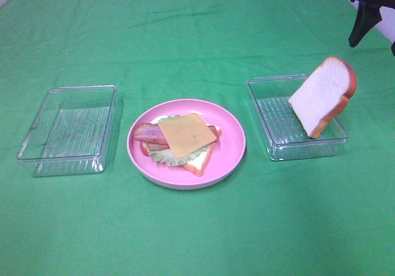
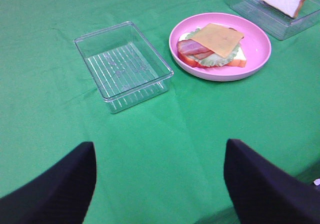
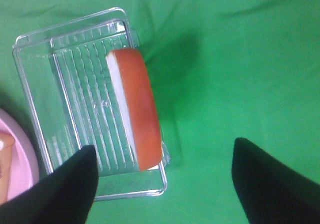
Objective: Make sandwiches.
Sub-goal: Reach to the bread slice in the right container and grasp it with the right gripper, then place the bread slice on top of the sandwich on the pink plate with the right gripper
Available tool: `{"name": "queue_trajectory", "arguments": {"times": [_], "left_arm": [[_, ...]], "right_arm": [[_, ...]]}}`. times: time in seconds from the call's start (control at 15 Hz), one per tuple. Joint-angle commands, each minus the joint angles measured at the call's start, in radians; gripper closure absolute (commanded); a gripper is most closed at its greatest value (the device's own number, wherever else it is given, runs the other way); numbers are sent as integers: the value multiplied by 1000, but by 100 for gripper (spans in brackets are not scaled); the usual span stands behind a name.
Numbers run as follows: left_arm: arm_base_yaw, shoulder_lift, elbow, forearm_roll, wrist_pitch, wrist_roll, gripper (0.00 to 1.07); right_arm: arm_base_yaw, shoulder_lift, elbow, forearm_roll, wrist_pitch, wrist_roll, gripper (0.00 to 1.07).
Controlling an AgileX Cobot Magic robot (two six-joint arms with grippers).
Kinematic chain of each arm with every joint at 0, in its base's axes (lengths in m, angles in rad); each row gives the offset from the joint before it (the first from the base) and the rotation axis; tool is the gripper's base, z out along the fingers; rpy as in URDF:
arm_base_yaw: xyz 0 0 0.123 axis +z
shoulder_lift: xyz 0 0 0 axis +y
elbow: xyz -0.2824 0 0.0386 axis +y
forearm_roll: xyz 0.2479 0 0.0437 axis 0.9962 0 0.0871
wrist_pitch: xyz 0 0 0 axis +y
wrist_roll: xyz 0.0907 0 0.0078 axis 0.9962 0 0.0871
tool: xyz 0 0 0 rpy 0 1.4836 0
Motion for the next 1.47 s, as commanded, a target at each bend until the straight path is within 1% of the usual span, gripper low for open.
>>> {"name": "queue_trajectory", "arguments": {"times": [0.07, 0.27, 0.33, 0.53, 0.73, 0.8, 0.87, 1.13, 1.2, 1.47], "left_arm": [[-4, -24, 7, -5, -6, 0, 38], [-4, -24, 7, -5, -6, 0, 38], [-4, -24, 7, -5, -6, 0, 38], [-4, -24, 7, -5, -6, 0, 38], [-4, -24, 7, -5, -6, 0, 38], [-4, -24, 7, -5, -6, 0, 38], [-4, -24, 7, -5, -6, 0, 38], [-4, -24, 7, -5, -6, 0, 38], [-4, -24, 7, -5, -6, 0, 38], [-4, -24, 7, -5, -6, 0, 38]], "right_arm": [[-50, 12, 35, 113, 9, -110, 37], [-49, 52, 41, 153, 5, -165, 37], [-49, 99, 41, 198, -3, -185, 37], [-49, 156, 41, 230, -28, -190, 37], [-49, 181, 41, 249, -29, -201, 41], [-49, 183, 41, 249, -36, -203, 47], [-49, 183, 41, 249, -42, -204, 56], [-49, 183, 41, 249, -42, -196, 102], [-49, 183, 41, 250, -41, -195, 107], [-48, 142, 41, 293, -20, -200, 107]]}}
